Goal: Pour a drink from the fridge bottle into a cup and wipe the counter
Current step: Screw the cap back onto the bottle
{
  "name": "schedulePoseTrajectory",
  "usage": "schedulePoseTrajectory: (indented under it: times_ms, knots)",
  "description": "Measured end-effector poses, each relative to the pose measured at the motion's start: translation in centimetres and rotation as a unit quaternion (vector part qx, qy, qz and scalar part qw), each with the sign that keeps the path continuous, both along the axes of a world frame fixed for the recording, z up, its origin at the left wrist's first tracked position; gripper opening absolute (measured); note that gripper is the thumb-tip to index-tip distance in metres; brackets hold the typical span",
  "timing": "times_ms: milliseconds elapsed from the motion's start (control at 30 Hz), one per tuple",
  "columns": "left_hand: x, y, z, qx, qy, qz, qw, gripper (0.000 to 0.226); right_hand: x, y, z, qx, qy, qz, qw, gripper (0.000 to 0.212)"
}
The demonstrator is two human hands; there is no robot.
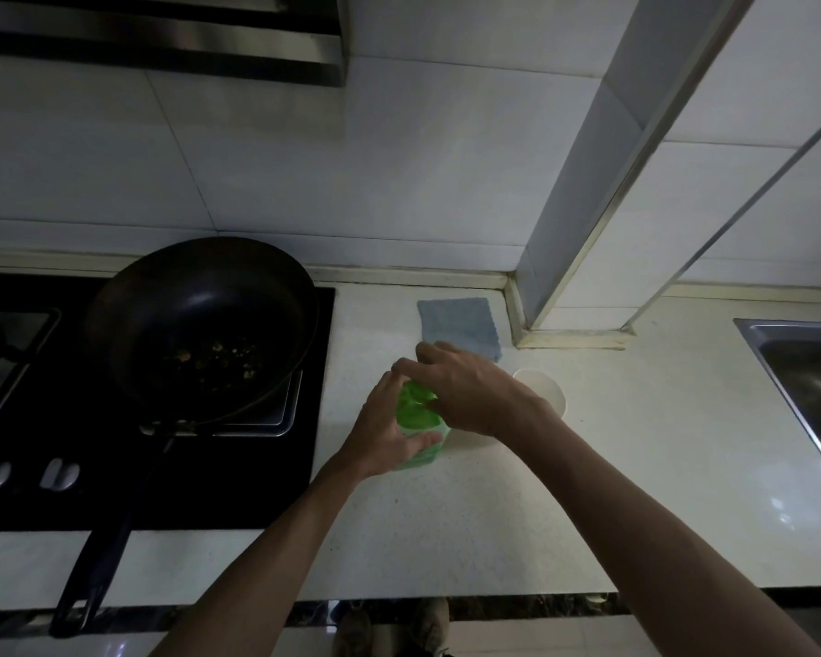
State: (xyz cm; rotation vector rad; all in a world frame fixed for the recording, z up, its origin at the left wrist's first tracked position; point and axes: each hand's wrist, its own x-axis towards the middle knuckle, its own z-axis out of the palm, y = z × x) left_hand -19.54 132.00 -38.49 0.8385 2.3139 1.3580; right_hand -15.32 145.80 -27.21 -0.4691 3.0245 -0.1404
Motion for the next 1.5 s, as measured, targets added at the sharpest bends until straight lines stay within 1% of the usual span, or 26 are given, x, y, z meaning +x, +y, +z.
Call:
schedulePoseTrajectory:
  times_ms: [100,200,300,433,467,533,600,700,767,833,967,1100,1233,1300,1333,1433,1467,1500]
  knots:
    - [0.0,0.0,-0.1,0.004,0.002,0.004,1.0,0.074,0.1,0.1,0.0,-0.015,-0.006,-0.029,0.999,0.038]
    - [0.0,0.0,-0.3,0.019,0.008,-0.001,1.0,0.071,0.2,-0.1,0.1,-0.029,-0.006,-0.065,0.997,0.033]
    - [0.1,-0.1,-0.3,0.026,0.011,-0.006,1.0,0.071,0.4,-0.5,-0.8,0.003,0.012,-0.105,0.994,0.038]
    - [0.2,0.0,-0.2,0.029,-0.025,0.008,0.999,0.064,0.3,-0.8,-1.9,0.039,0.029,-0.158,0.986,0.053]
    - [0.2,0.0,-0.2,0.028,-0.029,0.013,0.999,0.064,0.3,-0.8,-2.0,0.033,0.035,-0.15,0.987,0.053]
    - [0.0,0.0,-0.3,0.025,-0.027,0.016,0.999,0.067,0.3,-0.4,-1.9,-0.006,0.037,-0.103,0.994,0.049]
    - [-0.1,-0.1,-0.3,0.014,-0.009,0.007,1.0,0.071,0.5,0.2,-1.6,-0.035,0.01,-0.048,0.998,0.046]
    - [0.0,0.0,-0.5,0.0,0.009,0.007,1.0,0.07,0.6,0.6,-1.6,-0.051,-0.001,-0.028,0.998,0.035]
    - [0.1,0.0,-0.4,-0.001,0.011,0.01,1.0,0.07,0.6,0.4,-1.4,-0.068,-0.006,-0.052,0.996,0.031]
    - [0.1,0.1,-0.3,0.004,0.009,0.01,1.0,0.069,0.8,0.0,-1.3,-0.072,-0.007,-0.084,0.994,0.034]
    - [0.3,0.4,0.0,-0.009,0.0,0.018,1.0,0.066,1.2,-0.6,-1.8,-0.004,0.028,-0.157,0.987,0.05]
    - [0.3,0.3,-0.2,-0.022,0.01,0.019,1.0,0.062,0.2,-1.7,-1.8,0.056,0.012,-0.211,0.976,0.055]
    - [-0.2,0.1,-0.2,-0.028,0.022,-0.001,0.999,0.064,-0.1,-2.8,-1.9,0.052,0.019,-0.284,0.957,0.056]
    - [-0.3,0.0,-0.1,-0.019,0.0,-0.001,1.0,0.067,0.3,-2.5,-2.2,0.017,0.015,-0.293,0.956,0.058]
    - [-0.3,0.0,0.0,-0.016,-0.011,0.005,1.0,0.069,0.5,-2.0,-2.4,-0.02,0.009,-0.292,0.956,0.058]
    - [-0.3,0.1,0.7,-0.032,-0.028,0.003,0.999,0.074,0.9,0.0,-3.4,-0.18,-0.038,-0.255,0.949,0.047]
    - [-0.3,0.1,0.8,-0.039,-0.032,0.004,0.999,0.074,1.1,0.7,-3.8,-0.223,-0.061,-0.235,0.944,0.049]
    - [-0.3,0.0,0.9,-0.038,-0.037,0.007,0.999,0.075,1.1,1.2,-4.2,-0.255,-0.086,-0.22,0.938,0.059]
